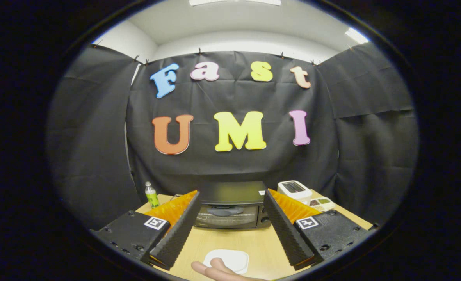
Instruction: Open the toaster oven, put the food inside, and close the toaster oven door.
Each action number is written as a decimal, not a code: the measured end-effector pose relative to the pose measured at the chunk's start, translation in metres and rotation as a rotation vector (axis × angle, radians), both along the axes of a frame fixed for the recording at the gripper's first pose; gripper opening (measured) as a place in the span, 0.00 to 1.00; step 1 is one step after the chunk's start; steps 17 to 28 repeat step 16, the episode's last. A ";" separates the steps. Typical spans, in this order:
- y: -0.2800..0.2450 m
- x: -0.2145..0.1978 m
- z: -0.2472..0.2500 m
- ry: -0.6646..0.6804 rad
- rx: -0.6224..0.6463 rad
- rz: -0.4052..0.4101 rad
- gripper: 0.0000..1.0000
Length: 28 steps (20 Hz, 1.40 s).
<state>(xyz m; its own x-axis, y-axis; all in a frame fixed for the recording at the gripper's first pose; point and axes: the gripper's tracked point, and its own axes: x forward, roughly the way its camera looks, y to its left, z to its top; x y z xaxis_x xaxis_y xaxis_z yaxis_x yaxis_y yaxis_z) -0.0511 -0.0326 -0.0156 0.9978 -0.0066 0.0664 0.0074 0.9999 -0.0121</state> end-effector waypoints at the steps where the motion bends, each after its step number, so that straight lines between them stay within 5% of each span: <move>1: -0.003 -0.010 0.000 -0.005 -0.008 -0.020 1.00; 4: 0.003 -0.039 0.030 -0.068 -0.120 -0.022 1.00; 10: 0.009 -0.076 0.077 -0.101 -0.090 -0.019 1.00; 28: 0.005 -0.101 0.060 -0.104 -0.030 0.013 1.00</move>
